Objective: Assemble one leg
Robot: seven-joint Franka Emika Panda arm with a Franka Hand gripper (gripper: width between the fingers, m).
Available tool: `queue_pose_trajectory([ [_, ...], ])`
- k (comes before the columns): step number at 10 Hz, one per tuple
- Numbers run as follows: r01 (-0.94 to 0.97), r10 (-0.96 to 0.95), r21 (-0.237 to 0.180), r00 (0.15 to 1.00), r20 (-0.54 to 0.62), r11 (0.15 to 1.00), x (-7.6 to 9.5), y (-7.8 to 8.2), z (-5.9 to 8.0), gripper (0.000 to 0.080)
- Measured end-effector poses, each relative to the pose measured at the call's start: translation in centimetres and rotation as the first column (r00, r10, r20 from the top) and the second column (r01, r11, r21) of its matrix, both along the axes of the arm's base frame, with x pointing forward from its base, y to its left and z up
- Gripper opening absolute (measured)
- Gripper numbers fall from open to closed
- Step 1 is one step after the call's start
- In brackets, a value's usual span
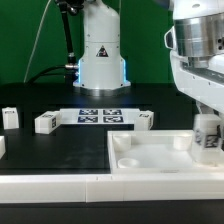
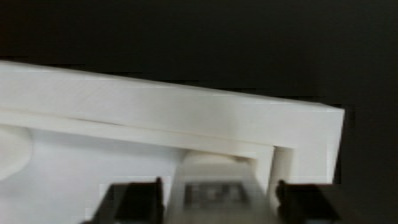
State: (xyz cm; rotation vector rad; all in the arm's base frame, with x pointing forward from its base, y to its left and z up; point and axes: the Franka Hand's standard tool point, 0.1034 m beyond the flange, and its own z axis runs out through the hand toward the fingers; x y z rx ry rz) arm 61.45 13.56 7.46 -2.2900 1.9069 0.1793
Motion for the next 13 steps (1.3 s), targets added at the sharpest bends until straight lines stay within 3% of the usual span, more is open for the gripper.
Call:
queue_pose_trajectory([
  [2,-0.101,0.101,-0.001,0.995,0.016,0.995,0.0,-0.1,0.0,0.0616],
  [4,-0.276,0.276,-0.005,0.960,0.042,0.961,0.0,-0.3,0.1,0.0639],
  [7,-0.573,0.573,-0.034,0.813,0.099,0.819,0.1,-0.9,0.0,0.0647],
  [10,-0.829,0.836,-0.107,0.542,0.079,0.548,-0.2,-1.4,0.1,0.0649],
  [11,-0.871,0.879,-0.122,0.472,0.062,0.476,-0.3,-1.3,0.0,0.0649],
  [13,-0.956,0.965,-0.140,0.250,0.072,0.258,-0.3,-1.7,-0.2,0.0649],
])
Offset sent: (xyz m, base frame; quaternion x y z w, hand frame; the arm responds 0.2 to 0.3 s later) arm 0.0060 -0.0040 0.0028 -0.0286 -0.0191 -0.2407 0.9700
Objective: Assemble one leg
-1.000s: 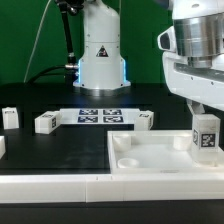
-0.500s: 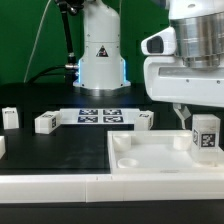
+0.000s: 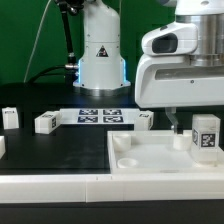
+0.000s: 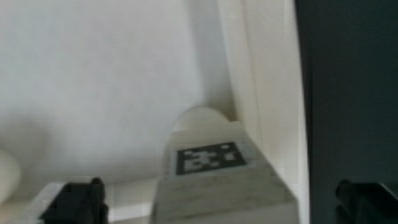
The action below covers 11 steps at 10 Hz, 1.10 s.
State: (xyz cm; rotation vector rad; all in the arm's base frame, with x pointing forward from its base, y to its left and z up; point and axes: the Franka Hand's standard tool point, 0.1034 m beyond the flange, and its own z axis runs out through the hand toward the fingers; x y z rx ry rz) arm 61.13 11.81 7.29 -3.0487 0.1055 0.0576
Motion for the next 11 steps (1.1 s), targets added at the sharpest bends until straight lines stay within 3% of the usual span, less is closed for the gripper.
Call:
queue_pose_trajectory([
  [3,-0.069,0.069,0.003,0.998,0.008,0.998,0.04,-0.08,0.00,0.0649],
  [5,-0.069,0.069,0.003,0.998,0.008,0.998,0.04,-0.08,0.00,0.0396],
  [6,-0.051,0.051,0.003,0.999,0.006,0.999,0.04,-0.06,0.01,0.0396],
  [7,-0.043,0.043,0.003,0.999,0.006,0.999,0.04,-0.06,0.01,0.0288],
  [9,0.006,-0.006,0.010,1.000,0.002,1.000,0.07,-0.06,-0.03,0.0288],
  [11,0.208,-0.207,0.030,0.978,-0.021,0.978,0.12,-0.10,-0.04,0.0288],
])
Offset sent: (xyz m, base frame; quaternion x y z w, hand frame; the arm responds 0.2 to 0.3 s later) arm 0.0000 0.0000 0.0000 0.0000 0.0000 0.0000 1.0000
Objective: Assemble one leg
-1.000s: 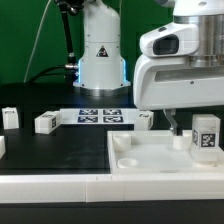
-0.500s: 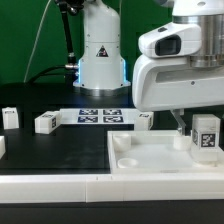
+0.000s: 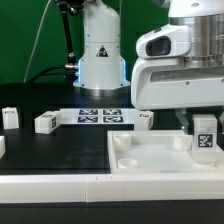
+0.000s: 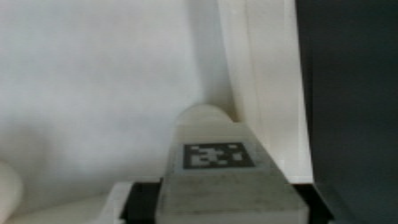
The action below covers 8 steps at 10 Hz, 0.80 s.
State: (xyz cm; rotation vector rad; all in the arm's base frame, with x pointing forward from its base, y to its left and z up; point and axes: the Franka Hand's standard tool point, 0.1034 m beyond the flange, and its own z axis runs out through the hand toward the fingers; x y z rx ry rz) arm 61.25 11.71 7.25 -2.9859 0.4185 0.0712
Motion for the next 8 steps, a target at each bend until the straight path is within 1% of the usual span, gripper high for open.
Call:
queue_pose_trajectory([
  [1,0.130,-0.130,0.008,0.991,-0.007,0.991,0.1,0.0,0.0,0.0288],
  [2,0.266,-0.266,0.019,0.964,-0.006,0.964,0.1,0.0,0.0,0.0288],
  [4,0.473,-0.472,0.014,0.881,-0.023,0.881,-0.1,0.3,-0.1,0.0290],
  [6,0.711,-0.710,0.005,0.702,-0.061,0.703,-0.1,0.9,-0.1,0.0290],
  [7,0.798,-0.796,-0.007,0.601,-0.075,0.603,-0.1,1.2,-0.1,0.0290],
  [8,0.845,-0.843,-0.015,0.531,-0.088,0.534,-0.1,1.2,-0.1,0.0290],
])
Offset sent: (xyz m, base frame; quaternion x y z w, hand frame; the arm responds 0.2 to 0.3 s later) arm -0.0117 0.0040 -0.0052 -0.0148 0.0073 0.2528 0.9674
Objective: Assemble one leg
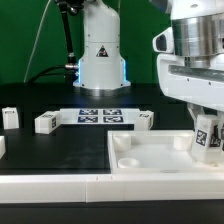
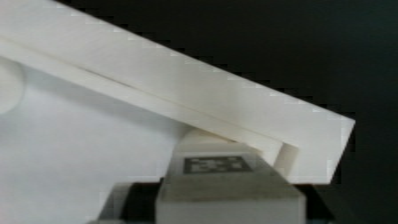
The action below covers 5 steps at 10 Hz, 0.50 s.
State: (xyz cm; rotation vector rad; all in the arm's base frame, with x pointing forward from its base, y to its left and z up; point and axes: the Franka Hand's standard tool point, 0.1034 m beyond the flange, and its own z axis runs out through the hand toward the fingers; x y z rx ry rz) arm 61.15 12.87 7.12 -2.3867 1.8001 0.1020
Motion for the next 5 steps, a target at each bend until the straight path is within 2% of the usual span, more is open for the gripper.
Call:
queue_pose_trajectory([
  [3,0.116,-0.116,0.015,0.993,-0.019,0.993,0.10,-0.01,0.00,0.0290],
  [4,0.082,-0.082,0.015,0.997,-0.013,0.997,0.10,-0.03,-0.01,0.0290],
  [5,0.043,-0.043,0.014,0.999,-0.007,0.999,0.08,-0.01,-0.04,0.0404],
])
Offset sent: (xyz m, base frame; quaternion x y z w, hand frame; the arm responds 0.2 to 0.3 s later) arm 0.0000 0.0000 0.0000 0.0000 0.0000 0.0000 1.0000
